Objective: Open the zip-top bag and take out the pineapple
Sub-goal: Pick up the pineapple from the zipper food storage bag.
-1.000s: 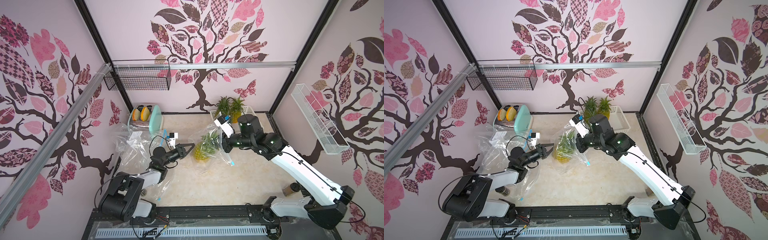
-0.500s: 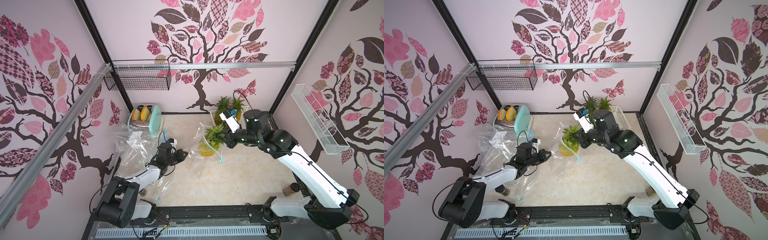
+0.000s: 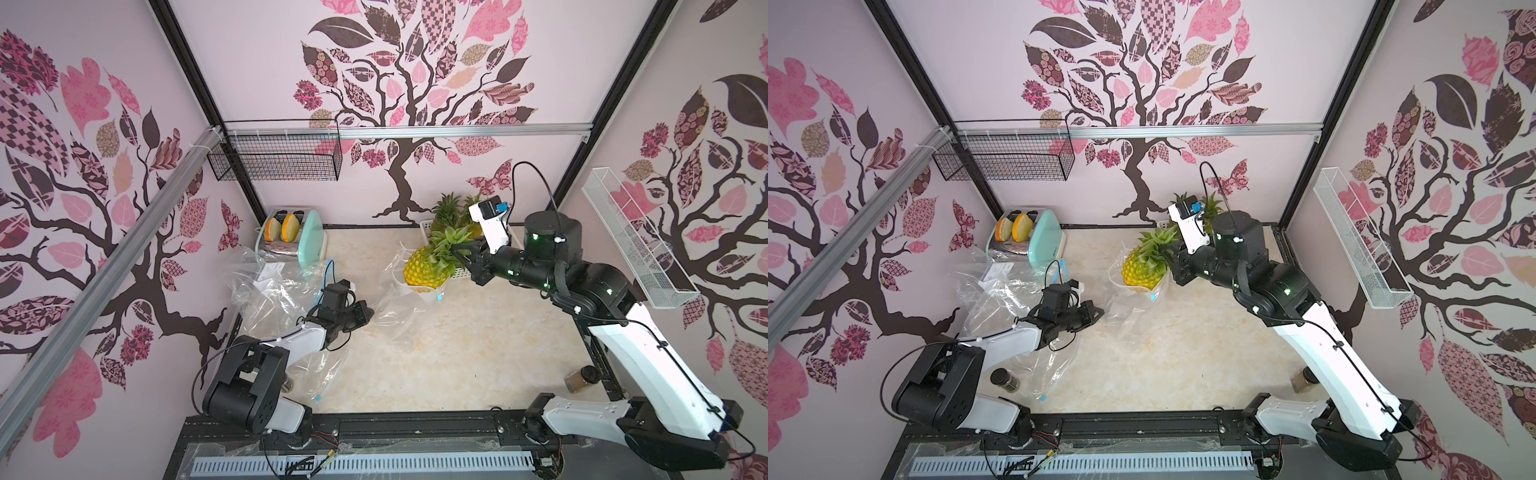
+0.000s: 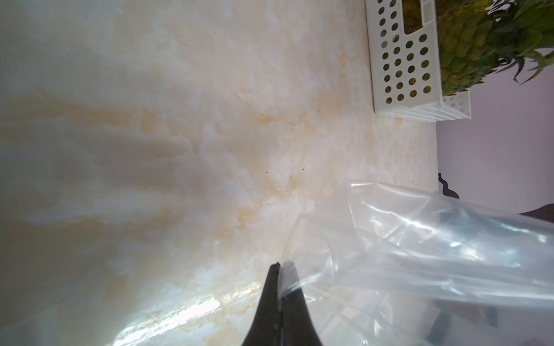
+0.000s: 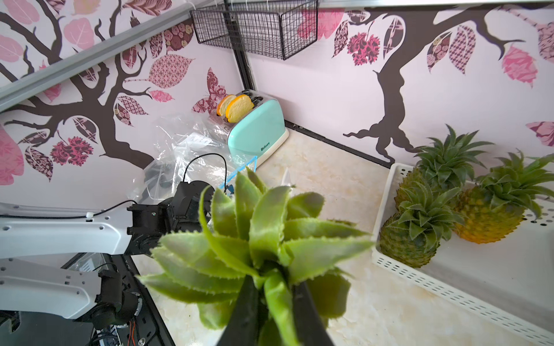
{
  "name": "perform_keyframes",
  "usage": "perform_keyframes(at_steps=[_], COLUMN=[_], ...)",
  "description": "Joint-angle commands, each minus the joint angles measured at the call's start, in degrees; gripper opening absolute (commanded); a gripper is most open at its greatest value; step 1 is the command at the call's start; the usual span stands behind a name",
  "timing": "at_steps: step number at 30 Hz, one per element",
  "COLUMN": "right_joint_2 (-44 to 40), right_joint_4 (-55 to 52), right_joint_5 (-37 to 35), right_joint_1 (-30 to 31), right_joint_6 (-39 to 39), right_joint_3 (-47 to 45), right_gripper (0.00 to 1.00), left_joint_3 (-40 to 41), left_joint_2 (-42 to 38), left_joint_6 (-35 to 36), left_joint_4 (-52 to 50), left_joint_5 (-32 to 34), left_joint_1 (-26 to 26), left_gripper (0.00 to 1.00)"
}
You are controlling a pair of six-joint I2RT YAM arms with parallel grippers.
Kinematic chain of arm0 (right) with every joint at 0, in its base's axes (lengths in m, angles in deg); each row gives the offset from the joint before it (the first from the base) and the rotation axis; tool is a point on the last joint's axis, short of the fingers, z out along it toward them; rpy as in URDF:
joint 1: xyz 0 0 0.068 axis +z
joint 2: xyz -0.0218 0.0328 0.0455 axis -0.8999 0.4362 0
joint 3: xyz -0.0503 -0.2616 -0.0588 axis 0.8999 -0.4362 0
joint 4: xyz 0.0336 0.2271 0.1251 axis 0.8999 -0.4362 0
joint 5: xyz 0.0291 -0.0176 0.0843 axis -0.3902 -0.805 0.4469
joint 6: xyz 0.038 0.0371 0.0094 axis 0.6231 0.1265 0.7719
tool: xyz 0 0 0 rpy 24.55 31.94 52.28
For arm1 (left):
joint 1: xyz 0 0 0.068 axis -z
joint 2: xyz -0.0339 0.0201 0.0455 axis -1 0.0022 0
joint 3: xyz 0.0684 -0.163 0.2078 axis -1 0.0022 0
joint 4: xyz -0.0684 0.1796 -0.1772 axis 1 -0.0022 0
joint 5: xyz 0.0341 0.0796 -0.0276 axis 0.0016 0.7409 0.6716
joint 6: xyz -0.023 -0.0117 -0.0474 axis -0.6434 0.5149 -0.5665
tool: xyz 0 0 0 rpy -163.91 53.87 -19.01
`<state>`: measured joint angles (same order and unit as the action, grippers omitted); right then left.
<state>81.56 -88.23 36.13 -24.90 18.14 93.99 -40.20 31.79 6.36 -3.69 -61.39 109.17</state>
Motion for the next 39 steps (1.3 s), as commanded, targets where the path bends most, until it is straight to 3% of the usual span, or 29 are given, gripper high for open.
perform_keyframes(at_steps=[1,14,21,31,39], right_joint_2=[-2.00,4.33,3.28,-1.71,-5.66], right_joint_4=[11.42,18.14,20.90,23.30,28.47], right_joint_5=[-0.75,6.25,9.38,9.94,9.41], right_joint_1=[-0.57,-0.60,-0.74,-0.74,-0.71], right_joint_6=[1.13,2.41,2.22,0.57,1.75], right_joint_3=[2.41,4.47,5.47,4.91,-0.83], right_gripper=[0.00,0.00,0.00,0.00,0.00], left_joint_3=[-0.19,-6.50,-8.64,-14.65,-13.13], left_joint_2=[0.93,-4.29,-0.79,11.48,7.46], left_joint_6=[0.67,-0.15,0.23,0.06,-0.90], left_joint_4=[-2.29,-8.07,-12.65,-12.94,-8.20], left_joint_5=[1.88,10.97,12.69,2.45,-3.57], left_joint_1=[0.58,14.79,15.25,14.99,16.21], left_gripper=[0.00,0.00,0.00,0.00,0.00])
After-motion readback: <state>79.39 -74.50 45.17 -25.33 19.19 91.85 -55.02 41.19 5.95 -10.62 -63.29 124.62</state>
